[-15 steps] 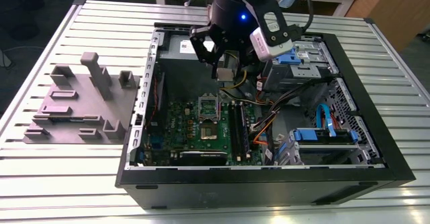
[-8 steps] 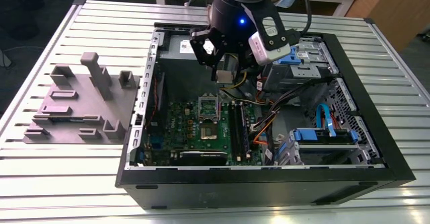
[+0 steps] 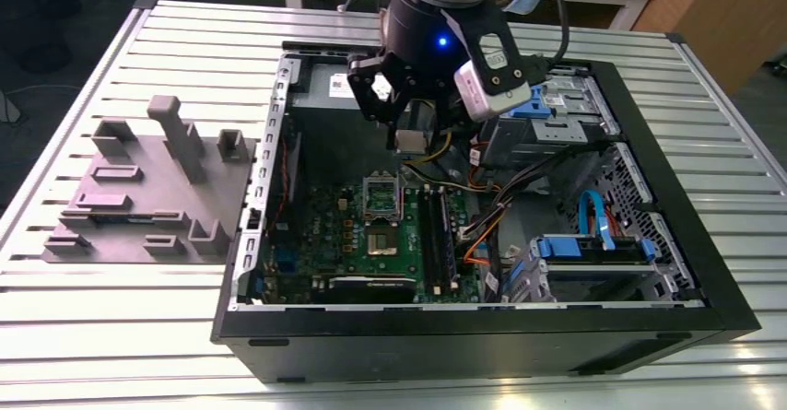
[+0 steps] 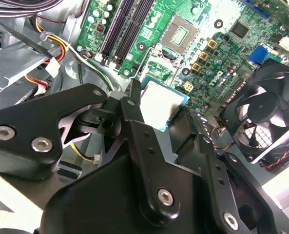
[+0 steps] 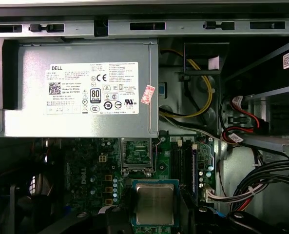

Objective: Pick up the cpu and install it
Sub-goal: 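Place the cpu into insertion slot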

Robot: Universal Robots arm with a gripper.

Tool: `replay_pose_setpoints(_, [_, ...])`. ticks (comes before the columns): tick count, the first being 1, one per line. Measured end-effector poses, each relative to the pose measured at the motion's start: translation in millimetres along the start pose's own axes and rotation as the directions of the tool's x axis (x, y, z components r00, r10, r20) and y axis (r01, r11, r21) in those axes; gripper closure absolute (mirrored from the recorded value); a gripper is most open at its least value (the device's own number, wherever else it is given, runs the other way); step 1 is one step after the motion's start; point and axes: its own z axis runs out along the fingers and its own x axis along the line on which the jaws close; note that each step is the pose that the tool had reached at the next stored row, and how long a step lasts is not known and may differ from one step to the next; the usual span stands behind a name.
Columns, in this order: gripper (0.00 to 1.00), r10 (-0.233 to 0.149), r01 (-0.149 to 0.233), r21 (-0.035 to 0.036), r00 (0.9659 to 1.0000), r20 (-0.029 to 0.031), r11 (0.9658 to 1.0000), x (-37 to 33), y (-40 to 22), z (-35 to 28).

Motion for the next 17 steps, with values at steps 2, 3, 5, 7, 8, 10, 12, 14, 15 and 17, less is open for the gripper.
replay_pose_setpoints(2, [0.53, 0.000, 0.000, 0.0001, 1.0000, 0.0000, 1.0000, 0.0, 0.0, 0.1])
replay_pose_setpoints(3, [0.53, 0.000, 0.000, 0.0000, 1.0000, 0.0000, 1.0000, 0.0, 0.0, 0.1])
replay_pose_setpoints(5, [0.53, 0.000, 0.000, -0.0001, 1.0000, 0.0001, 1.0000, 0.0, 0.0, 0.5])
replay_pose_setpoints(7, [0.53, 0.000, 0.000, -0.0003, 1.0000, -0.0001, 1.0000, 0.0, 0.0, 1.9])
replay_pose_setpoints(8, [0.53, 0.000, 0.000, 0.0001, 1.0000, -0.0006, 1.0000, 0.0, -0.1, 2.9])
replay_pose_setpoints(10, [0.53, 0.000, 0.000, 0.0003, 1.0000, -0.0016, 1.0000, -0.1, -0.1, 6.3])
replay_pose_setpoints(12, [0.53, 0.000, 0.000, 0.0005, 1.0000, -0.0036, 1.0000, -0.2, -0.2, 9.7])
replay_pose_setpoints(14, [0.53, 0.000, 0.000, 0.0006, 1.0000, -0.0049, 1.0000, -0.4, -0.9, 13.3])
replay_pose_setpoints(15, [0.53, 0.000, 0.000, 0.0009, 1.0000, -0.0056, 1.0000, -0.4, -2.4, 14.7])
replay_pose_setpoints(17, [0.53, 0.000, 0.000, 0.0004, 1.0000, -0.0057, 1.0000, -0.5, -4.3, 18.4])
